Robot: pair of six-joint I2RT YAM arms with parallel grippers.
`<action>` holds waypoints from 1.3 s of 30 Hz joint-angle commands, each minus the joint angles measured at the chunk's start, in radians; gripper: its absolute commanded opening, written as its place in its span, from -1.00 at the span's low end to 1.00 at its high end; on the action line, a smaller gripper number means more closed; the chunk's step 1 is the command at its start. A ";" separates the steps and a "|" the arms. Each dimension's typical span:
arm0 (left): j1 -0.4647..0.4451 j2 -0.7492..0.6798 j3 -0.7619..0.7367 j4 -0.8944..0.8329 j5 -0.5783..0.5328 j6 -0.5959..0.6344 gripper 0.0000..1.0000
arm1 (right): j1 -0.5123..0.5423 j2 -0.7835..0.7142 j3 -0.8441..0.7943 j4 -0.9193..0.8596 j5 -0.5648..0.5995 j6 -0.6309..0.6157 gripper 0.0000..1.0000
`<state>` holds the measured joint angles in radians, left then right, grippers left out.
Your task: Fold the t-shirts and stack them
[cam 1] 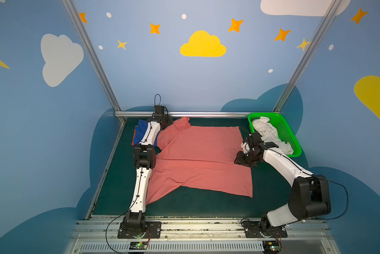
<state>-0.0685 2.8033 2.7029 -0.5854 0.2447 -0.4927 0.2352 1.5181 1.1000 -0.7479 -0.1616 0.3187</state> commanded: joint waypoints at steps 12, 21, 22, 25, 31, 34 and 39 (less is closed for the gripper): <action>-0.006 -0.056 -0.026 0.067 0.072 0.018 -0.59 | 0.008 0.020 0.021 -0.006 0.007 0.007 0.00; -0.002 -0.149 -0.085 0.073 -0.063 0.045 0.44 | 0.038 0.009 0.042 -0.021 -0.015 0.008 0.00; -0.002 -0.164 -0.089 0.072 -0.069 0.050 0.52 | 0.051 0.000 0.047 -0.024 -0.015 0.010 0.01; -0.002 -0.214 -0.101 0.063 -0.081 0.063 0.60 | 0.089 -0.023 0.065 -0.025 -0.021 0.015 0.02; -0.005 -0.361 -0.127 -0.119 -0.165 0.113 0.61 | 0.198 -0.057 0.066 0.032 -0.095 0.057 0.03; -0.009 -0.471 -0.199 -0.266 -0.217 0.142 0.57 | 0.253 -0.053 0.057 0.057 -0.100 0.073 0.02; -0.061 -0.787 -0.658 -0.343 -0.268 0.182 0.31 | 0.283 -0.052 0.035 0.065 -0.081 0.079 0.01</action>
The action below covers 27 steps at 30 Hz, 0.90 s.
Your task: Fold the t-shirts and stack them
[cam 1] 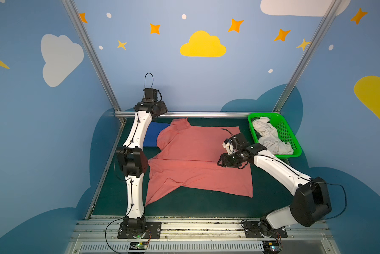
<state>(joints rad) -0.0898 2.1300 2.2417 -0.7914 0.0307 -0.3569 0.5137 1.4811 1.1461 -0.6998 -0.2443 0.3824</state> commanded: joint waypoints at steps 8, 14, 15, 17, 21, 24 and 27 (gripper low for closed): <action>-0.200 -0.495 -0.861 -0.076 -0.072 -0.067 0.20 | 0.005 -0.098 -0.094 0.020 0.029 0.006 0.01; -0.270 -0.478 -1.041 -0.057 -0.021 -0.130 0.29 | 0.005 -0.154 -0.147 0.022 0.041 0.021 0.02; -0.278 -0.467 -1.047 -0.063 -0.027 -0.134 0.29 | 0.005 -0.162 -0.153 0.020 0.043 0.023 0.02; -0.288 -0.451 -1.053 -0.079 -0.040 -0.147 0.29 | 0.005 -0.181 -0.165 0.017 0.054 0.029 0.02; -0.296 -0.435 -1.056 -0.094 -0.043 -0.154 0.20 | 0.005 -0.212 -0.179 0.002 0.072 0.031 0.03; -0.312 -0.418 -1.063 -0.095 -0.029 -0.147 0.10 | 0.004 -0.225 -0.189 -0.002 0.080 0.032 0.03; -0.325 -0.401 -1.084 -0.097 -0.026 -0.139 0.01 | 0.003 -0.233 -0.194 -0.004 0.080 0.036 0.03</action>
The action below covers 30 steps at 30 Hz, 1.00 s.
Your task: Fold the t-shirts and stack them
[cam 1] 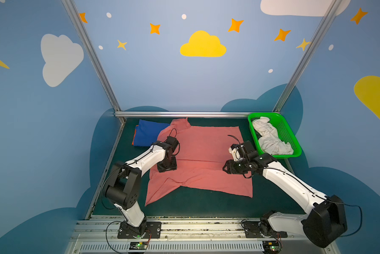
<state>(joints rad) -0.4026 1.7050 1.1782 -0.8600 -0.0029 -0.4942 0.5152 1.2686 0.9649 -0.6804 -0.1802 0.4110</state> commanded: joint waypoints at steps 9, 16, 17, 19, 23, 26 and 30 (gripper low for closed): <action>-0.021 0.039 -0.079 -0.009 0.017 -0.017 -0.04 | 0.002 -0.023 -0.019 -0.014 0.011 0.009 0.03; -0.033 0.036 -0.094 -0.002 0.033 -0.020 -0.32 | 0.002 -0.033 -0.033 -0.011 0.014 0.014 0.04; -0.034 0.034 -0.098 -0.001 0.034 -0.023 -0.37 | 0.002 -0.035 -0.034 -0.010 0.016 0.014 0.04; -0.038 0.025 -0.109 0.001 0.038 -0.028 -0.47 | 0.002 -0.039 -0.038 -0.010 0.016 0.017 0.04; -0.046 0.006 -0.128 0.006 0.043 -0.037 -0.60 | 0.002 -0.044 -0.045 -0.006 0.014 0.019 0.04; -0.054 -0.014 -0.138 -0.003 0.041 -0.045 -0.70 | 0.002 -0.050 -0.050 -0.006 0.013 0.020 0.04; -0.071 -0.056 -0.149 -0.017 0.035 -0.062 -0.86 | 0.003 -0.063 -0.061 -0.002 0.012 0.025 0.03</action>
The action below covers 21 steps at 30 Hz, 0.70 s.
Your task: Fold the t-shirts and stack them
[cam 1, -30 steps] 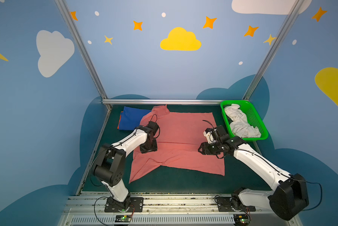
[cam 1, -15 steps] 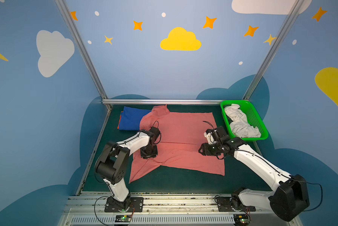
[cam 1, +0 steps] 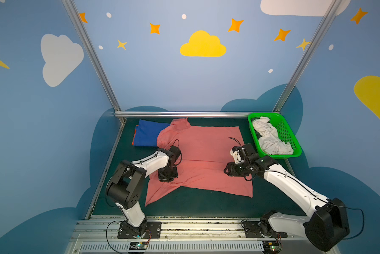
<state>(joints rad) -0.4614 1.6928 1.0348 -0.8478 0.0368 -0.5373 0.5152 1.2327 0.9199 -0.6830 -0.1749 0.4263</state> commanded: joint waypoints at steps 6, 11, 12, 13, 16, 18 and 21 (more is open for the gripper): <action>-0.055 -0.115 -0.046 -0.025 0.007 -0.065 -0.90 | 0.004 -0.045 -0.037 0.010 0.000 0.018 0.03; -0.101 -0.163 -0.091 -0.020 0.015 -0.122 -0.90 | 0.003 -0.062 -0.057 0.011 -0.003 0.022 0.04; -0.111 -0.174 -0.099 -0.020 0.014 -0.135 -0.90 | 0.003 -0.065 -0.060 0.014 -0.005 0.024 0.03; -0.119 -0.184 -0.106 -0.020 0.015 -0.147 -0.90 | 0.003 -0.068 -0.063 0.014 -0.005 0.023 0.04; -0.148 -0.221 -0.130 -0.022 0.015 -0.190 -0.90 | 0.003 -0.073 -0.070 0.016 -0.011 0.025 0.04; -0.168 -0.253 -0.148 -0.018 0.015 -0.224 -0.90 | 0.004 -0.076 -0.077 0.019 -0.019 0.026 0.04; -0.200 -0.291 -0.179 0.002 0.027 -0.270 -0.90 | 0.004 -0.078 -0.090 0.023 -0.030 0.027 0.03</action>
<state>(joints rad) -0.6392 1.4357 0.8780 -0.8455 0.0570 -0.7353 0.5152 1.1767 0.8501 -0.6655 -0.1867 0.4461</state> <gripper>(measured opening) 0.052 0.518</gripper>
